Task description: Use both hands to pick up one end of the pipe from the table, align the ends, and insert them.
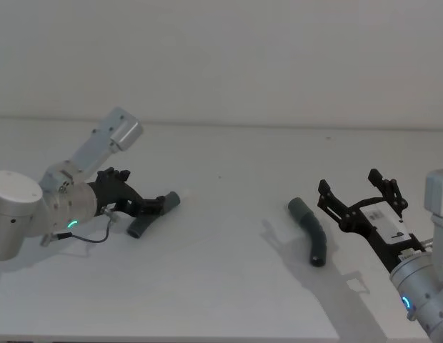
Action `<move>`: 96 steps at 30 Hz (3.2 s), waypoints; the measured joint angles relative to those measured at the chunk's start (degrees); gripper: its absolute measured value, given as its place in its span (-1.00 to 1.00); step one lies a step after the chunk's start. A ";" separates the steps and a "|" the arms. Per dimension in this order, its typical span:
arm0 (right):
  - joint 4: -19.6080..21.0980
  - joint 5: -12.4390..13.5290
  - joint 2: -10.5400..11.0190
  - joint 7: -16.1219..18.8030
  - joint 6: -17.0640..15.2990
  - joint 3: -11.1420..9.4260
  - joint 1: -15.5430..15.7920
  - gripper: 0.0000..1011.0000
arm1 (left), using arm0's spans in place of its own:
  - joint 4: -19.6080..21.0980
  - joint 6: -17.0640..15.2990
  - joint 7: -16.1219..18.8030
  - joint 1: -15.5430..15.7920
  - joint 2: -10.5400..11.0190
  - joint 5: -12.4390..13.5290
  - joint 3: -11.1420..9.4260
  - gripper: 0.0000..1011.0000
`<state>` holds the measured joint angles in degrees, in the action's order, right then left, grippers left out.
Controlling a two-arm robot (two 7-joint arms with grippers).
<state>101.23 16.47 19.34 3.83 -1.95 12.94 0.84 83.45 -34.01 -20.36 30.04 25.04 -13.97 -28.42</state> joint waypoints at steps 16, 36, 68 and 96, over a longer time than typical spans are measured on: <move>0.00 0.00 0.00 0.00 0.00 0.00 0.00 0.98 | -5.19 1.32 -1.66 2.40 -2.55 1.32 -1.63 0.98; 0.00 0.00 0.00 0.00 0.00 0.00 0.00 0.98 | -9.17 2.35 -2.04 3.90 -5.09 2.85 -2.34 0.98; 0.00 0.00 0.00 0.00 0.00 0.00 0.00 0.98 | -11.69 1.07 -2.41 4.06 -7.23 3.41 -1.00 0.88; 0.00 0.00 -0.02 0.09 0.00 0.00 -0.02 0.98 | -11.97 0.63 -2.66 3.89 -7.66 3.21 -0.50 -0.30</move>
<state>101.23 16.46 19.32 3.92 -1.95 12.94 0.82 71.48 -33.38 -23.02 33.93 17.38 -10.76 -28.92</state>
